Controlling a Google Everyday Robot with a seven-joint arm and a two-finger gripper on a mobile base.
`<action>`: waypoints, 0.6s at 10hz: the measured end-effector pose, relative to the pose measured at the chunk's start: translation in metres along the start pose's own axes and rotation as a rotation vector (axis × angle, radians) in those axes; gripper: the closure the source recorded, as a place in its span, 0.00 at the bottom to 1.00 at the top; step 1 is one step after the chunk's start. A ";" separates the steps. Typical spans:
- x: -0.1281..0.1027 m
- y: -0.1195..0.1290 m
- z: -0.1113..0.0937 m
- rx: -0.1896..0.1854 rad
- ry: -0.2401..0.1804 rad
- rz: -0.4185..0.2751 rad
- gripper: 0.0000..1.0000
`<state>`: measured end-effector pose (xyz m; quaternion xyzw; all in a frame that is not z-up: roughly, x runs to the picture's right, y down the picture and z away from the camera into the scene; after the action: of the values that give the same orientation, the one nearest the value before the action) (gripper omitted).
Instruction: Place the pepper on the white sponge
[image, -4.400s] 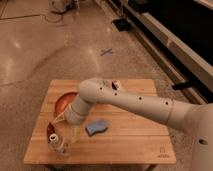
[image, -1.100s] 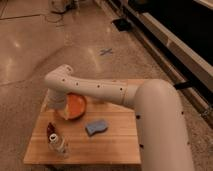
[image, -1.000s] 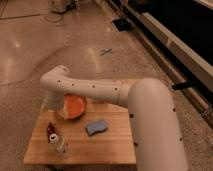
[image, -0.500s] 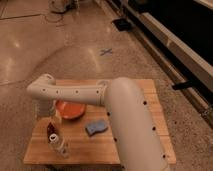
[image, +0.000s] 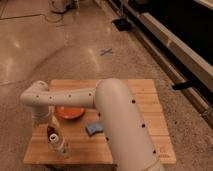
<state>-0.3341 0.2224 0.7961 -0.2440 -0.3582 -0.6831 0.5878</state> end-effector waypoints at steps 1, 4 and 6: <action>0.000 0.002 0.008 -0.018 -0.010 0.007 0.25; 0.003 0.011 0.024 -0.068 -0.024 0.032 0.46; 0.005 0.013 0.024 -0.092 -0.027 0.046 0.66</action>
<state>-0.3241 0.2372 0.8173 -0.2882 -0.3285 -0.6819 0.5865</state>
